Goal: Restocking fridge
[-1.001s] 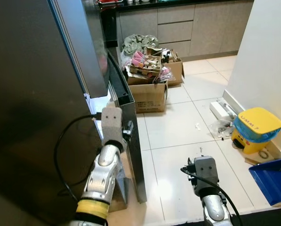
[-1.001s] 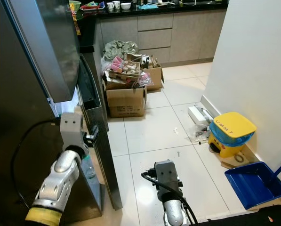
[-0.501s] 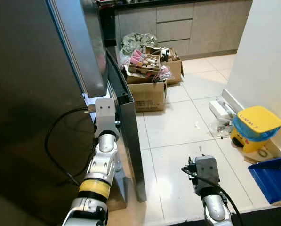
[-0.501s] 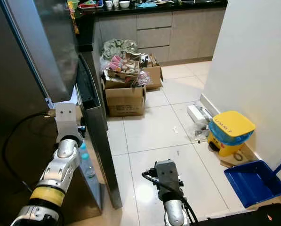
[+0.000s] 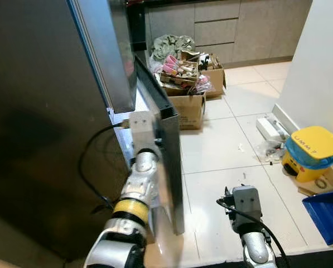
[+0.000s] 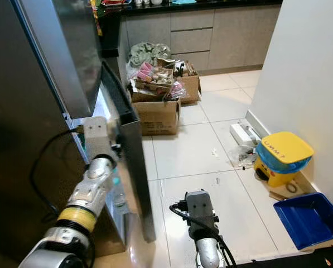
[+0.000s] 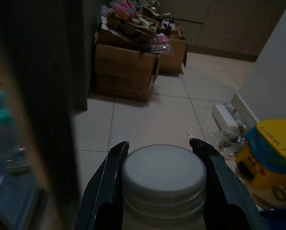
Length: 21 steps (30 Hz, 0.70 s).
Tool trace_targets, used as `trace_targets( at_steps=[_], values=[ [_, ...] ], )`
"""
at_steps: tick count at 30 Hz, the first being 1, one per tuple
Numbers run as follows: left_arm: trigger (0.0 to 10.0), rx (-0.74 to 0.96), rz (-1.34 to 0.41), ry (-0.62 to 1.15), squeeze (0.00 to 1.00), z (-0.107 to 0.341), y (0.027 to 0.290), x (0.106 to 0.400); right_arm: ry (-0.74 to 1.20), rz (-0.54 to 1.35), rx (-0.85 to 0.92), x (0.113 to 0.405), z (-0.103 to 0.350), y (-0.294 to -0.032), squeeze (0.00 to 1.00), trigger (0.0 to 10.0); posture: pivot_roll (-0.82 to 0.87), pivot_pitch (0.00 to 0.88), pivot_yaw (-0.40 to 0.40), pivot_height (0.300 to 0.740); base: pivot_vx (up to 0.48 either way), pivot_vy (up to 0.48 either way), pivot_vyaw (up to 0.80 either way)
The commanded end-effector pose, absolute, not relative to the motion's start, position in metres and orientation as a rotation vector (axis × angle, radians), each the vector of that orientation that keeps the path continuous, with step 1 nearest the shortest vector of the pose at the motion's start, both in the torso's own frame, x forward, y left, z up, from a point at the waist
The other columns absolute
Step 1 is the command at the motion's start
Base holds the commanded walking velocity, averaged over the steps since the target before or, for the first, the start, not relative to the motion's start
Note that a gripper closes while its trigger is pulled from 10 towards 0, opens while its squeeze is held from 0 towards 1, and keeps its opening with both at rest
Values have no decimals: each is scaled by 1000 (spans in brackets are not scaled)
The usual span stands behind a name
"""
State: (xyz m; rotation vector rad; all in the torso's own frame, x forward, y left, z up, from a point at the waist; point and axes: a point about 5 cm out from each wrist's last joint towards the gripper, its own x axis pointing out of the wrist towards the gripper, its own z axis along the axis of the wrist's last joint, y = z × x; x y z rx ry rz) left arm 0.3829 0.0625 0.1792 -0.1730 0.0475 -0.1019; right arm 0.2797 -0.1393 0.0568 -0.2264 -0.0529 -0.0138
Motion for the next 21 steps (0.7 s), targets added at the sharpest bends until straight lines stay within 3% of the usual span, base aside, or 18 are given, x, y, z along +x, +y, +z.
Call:
trace_targets(
  at_steps=[1, 3, 6, 10, 14, 15, 16, 18, 21],
  values=[
    [10000, -245, -289, 38, 0, 193, 9, 374, -75, -10, -224, 281, 62, -137, 0, 10000, -112, 116, 88, 740, 0, 0, 0],
    [10000, -327, -450, 45, 0, 201, -19, 365, -76, -10, -225, 281, 62, -138, 0, 10000, -117, 114, 86, 740, 0, 0, 0],
    [10000, -335, -573, 8, 0, 210, -34, 358, -78, -11, -226, 281, 63, -138, 0, 10000, -122, 113, 83, 740, 0, 0, 0],
    [10000, -300, -571, -11, 0, 207, -27, 359, -79, -14, -226, 281, 63, -139, 0, 10000, -121, 114, 81, 740, 0, 0, 0],
    [10000, -235, -474, 5, 0, 188, 8, 364, -73, -14, -227, 280, 61, -140, 0, 10000, -100, 115, 78, 740, 0, 0, 0],
    [10000, -203, -405, 20, 0, 174, 34, 364, -71, -10, -227, 280, 61, -138, 0, 10000, -100, 115, 78, 740, 0, 0, 0],
    [10000, -203, -405, 20, 0, 174, 34, 364, -71, -10, -227, 280, 61, -138, 0, 10000, -100, 115, 78, 740, 0, 0, 0],
    [10000, -157, -306, 37, 0, 154, 70, 357, -75, -7, -224, 283, 62, -137, 0, 10000, -95, 112, 74, 740, 0, 0, 0],
    [10000, -146, -260, 51, 0, 145, 86, 352, -78, -7, -223, 284, 63, -137, 0, 10000, -91, 111, 70, 740, 0, 0, 0]
  ],
)
